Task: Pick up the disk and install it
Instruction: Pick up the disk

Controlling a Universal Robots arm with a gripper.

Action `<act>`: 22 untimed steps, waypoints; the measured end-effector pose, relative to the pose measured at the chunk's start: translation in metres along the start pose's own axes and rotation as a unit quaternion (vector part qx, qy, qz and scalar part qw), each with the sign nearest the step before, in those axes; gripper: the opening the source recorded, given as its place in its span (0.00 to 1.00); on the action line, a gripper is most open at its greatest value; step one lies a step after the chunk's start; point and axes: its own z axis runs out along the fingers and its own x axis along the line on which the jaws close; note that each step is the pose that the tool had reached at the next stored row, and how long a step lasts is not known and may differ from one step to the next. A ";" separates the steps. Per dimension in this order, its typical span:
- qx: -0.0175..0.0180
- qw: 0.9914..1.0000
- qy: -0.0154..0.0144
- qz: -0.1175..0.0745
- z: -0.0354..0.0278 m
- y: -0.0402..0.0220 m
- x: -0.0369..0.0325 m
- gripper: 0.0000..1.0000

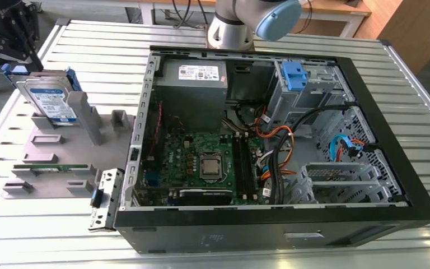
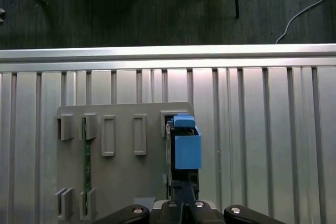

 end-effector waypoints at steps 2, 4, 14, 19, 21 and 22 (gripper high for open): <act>0.000 1.000 0.000 0.000 0.0005 -0.0006 -0.0004 0.11; 0.000 1.000 0.000 0.000 0.0008 -0.0016 -0.0009 0.11; 0.000 1.000 0.000 0.000 0.0015 -0.0019 -0.0052 0.11; 0.000 1.000 0.000 0.000 0.0015 -0.0014 -0.0049 0.11; 0.000 1.000 0.000 0.000 0.0016 -0.0012 -0.0040 0.11; 0.000 1.000 0.000 0.000 0.0015 -0.0011 -0.0036 0.11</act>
